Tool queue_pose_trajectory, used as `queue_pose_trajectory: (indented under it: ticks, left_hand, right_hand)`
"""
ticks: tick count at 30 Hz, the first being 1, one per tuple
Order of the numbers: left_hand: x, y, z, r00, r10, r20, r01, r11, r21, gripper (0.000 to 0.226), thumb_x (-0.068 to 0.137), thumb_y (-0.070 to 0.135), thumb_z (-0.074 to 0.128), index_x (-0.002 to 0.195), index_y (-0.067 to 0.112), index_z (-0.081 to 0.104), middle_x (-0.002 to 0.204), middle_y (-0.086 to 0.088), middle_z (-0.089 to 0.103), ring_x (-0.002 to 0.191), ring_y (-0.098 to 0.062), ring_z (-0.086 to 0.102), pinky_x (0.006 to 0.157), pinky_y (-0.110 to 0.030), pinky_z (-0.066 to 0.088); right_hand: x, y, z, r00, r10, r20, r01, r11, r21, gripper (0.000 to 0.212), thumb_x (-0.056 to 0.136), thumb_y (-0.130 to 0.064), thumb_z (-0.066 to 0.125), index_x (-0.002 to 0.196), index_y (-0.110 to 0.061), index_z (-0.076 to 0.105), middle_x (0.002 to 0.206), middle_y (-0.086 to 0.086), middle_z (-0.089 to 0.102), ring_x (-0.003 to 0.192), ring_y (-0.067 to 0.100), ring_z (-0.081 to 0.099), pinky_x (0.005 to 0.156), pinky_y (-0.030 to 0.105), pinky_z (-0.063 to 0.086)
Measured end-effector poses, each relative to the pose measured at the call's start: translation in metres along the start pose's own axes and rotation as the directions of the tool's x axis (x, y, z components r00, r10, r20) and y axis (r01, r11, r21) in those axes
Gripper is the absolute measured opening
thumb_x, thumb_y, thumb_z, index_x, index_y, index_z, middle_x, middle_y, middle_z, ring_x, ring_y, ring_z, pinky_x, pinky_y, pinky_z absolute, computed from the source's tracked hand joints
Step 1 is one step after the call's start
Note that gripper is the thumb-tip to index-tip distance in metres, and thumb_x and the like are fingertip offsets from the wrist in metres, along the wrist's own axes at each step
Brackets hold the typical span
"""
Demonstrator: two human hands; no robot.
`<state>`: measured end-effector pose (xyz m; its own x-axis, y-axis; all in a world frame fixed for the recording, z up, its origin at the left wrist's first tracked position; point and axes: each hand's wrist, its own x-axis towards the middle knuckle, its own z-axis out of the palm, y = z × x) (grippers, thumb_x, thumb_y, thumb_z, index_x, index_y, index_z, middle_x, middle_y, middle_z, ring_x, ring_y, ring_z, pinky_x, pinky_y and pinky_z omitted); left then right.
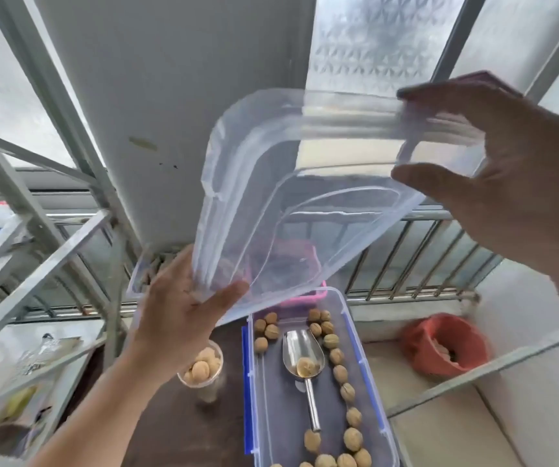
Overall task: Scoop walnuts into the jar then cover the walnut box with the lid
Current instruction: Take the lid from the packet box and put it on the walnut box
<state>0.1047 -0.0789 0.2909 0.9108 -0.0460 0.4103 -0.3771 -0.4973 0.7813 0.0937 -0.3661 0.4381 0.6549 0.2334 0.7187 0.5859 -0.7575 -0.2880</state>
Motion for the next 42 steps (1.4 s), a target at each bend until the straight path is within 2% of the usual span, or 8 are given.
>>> queue_pose_trajectory:
  ticks: [4, 7, 10, 13, 19, 24, 37, 42]
  left_hand:
    - [-0.024, 0.018, 0.033, 0.978, -0.127, -0.166, 0.079, 0.959, -0.273, 0.025, 0.073, 0.045, 0.076, 0.074, 0.032, 0.054, 0.066, -0.009, 0.071, 0.063, -0.023, 0.071, 0.065, -0.032, 0.056]
    - [-0.042, 0.022, 0.054, 0.955, -0.280, -0.099, 0.196, 0.844, -0.499, 0.025, 0.087, 0.020, 0.076, 0.082, 0.019, 0.051, 0.056, -0.012, 0.069, 0.050, -0.025, 0.070, 0.053, -0.033, 0.056]
    - [-0.066, 0.008, 0.083, 0.860, -0.508, 0.038, 0.431, 0.686, -0.587, 0.017, 0.090, 0.008, 0.068, 0.085, 0.013, 0.052, 0.050, -0.005, 0.064, 0.045, -0.020, 0.066, 0.049, -0.030, 0.051]
    - [-0.089, -0.022, 0.111, 0.747, -0.646, 0.154, 0.625, 0.605, -0.493, 0.011, 0.093, 0.015, 0.066, 0.097, 0.012, 0.057, 0.058, 0.003, 0.069, 0.051, -0.015, 0.063, 0.050, -0.028, 0.052]
    - [-0.114, -0.084, 0.155, 0.647, -0.744, 0.167, 0.753, 0.658, 0.012, 0.052, 0.082, 0.063, 0.053, 0.107, 0.017, 0.061, 0.108, -0.005, 0.064, 0.106, -0.026, 0.060, 0.097, -0.047, 0.049]
    - [-0.112, -0.115, 0.176, 0.579, -0.789, 0.204, 0.780, 0.609, 0.142, 0.049, 0.094, 0.042, 0.048, 0.132, 0.012, 0.048, 0.136, -0.011, 0.053, 0.127, -0.030, 0.050, 0.109, -0.047, 0.038]
    - [-0.115, -0.135, 0.181, 0.601, -0.787, 0.135, 0.783, 0.615, 0.094, 0.021, 0.090, 0.024, 0.055, 0.110, 0.024, 0.061, 0.116, -0.007, 0.064, 0.101, -0.024, 0.062, 0.095, -0.045, 0.051]
    - [-0.119, -0.126, 0.171, 0.484, -0.863, 0.146, 0.875, 0.477, -0.085, 0.067, 0.083, 0.047, 0.068, 0.144, 0.031, 0.043, 0.148, -0.004, 0.047, 0.132, -0.028, 0.050, 0.111, -0.047, 0.040]
  right_hand:
    - [-0.039, 0.042, -0.007, 0.972, 0.215, -0.098, -0.208, 0.975, 0.077, 0.087, 0.083, -0.034, 0.077, 0.153, -0.010, 0.031, 0.149, 0.003, 0.043, 0.133, 0.016, 0.048, 0.108, 0.030, 0.042]
    - [-0.116, 0.063, 0.022, 0.816, 0.533, 0.224, -0.578, 0.748, 0.326, 0.086, 0.083, -0.060, 0.064, 0.154, -0.034, 0.023, 0.150, -0.007, 0.046, 0.127, 0.007, 0.055, 0.103, 0.042, 0.051]
    - [-0.200, 0.071, 0.066, 0.657, 0.576, 0.487, -0.750, 0.565, 0.344, 0.075, 0.077, -0.068, 0.067, 0.143, -0.045, 0.041, 0.136, -0.020, 0.059, 0.120, 0.001, 0.061, 0.106, 0.041, 0.050]
    - [-0.261, 0.080, 0.100, 0.578, 0.650, 0.494, -0.814, 0.509, 0.282, 0.042, 0.091, -0.011, 0.071, 0.126, -0.031, 0.061, 0.115, -0.028, 0.072, 0.109, -0.006, 0.066, 0.096, 0.015, 0.052]
    - [-0.303, 0.084, 0.141, 0.324, 0.846, 0.424, -0.936, 0.351, 0.017, 0.058, 0.094, -0.013, 0.064, 0.148, -0.006, 0.044, 0.145, 0.006, 0.056, 0.118, 0.010, 0.053, 0.106, 0.029, 0.041]
    - [-0.302, 0.080, 0.166, 0.290, 0.889, 0.355, -0.943, 0.329, -0.054, 0.049, 0.093, -0.015, 0.058, 0.141, -0.009, 0.052, 0.141, 0.009, 0.060, 0.127, 0.025, 0.055, 0.109, 0.038, 0.045]
    - [-0.298, 0.087, 0.177, 0.213, 0.883, 0.419, -0.933, 0.311, -0.182, 0.054, 0.099, -0.020, 0.054, 0.150, -0.010, 0.041, 0.149, 0.009, 0.052, 0.135, 0.026, 0.048, 0.111, 0.034, 0.039]
    - [-0.297, 0.101, 0.175, 0.106, 0.896, 0.432, -0.982, 0.162, -0.095, 0.048, 0.082, -0.021, 0.069, 0.128, -0.013, 0.056, 0.124, 0.009, 0.067, 0.104, 0.024, 0.062, 0.096, 0.038, 0.052]
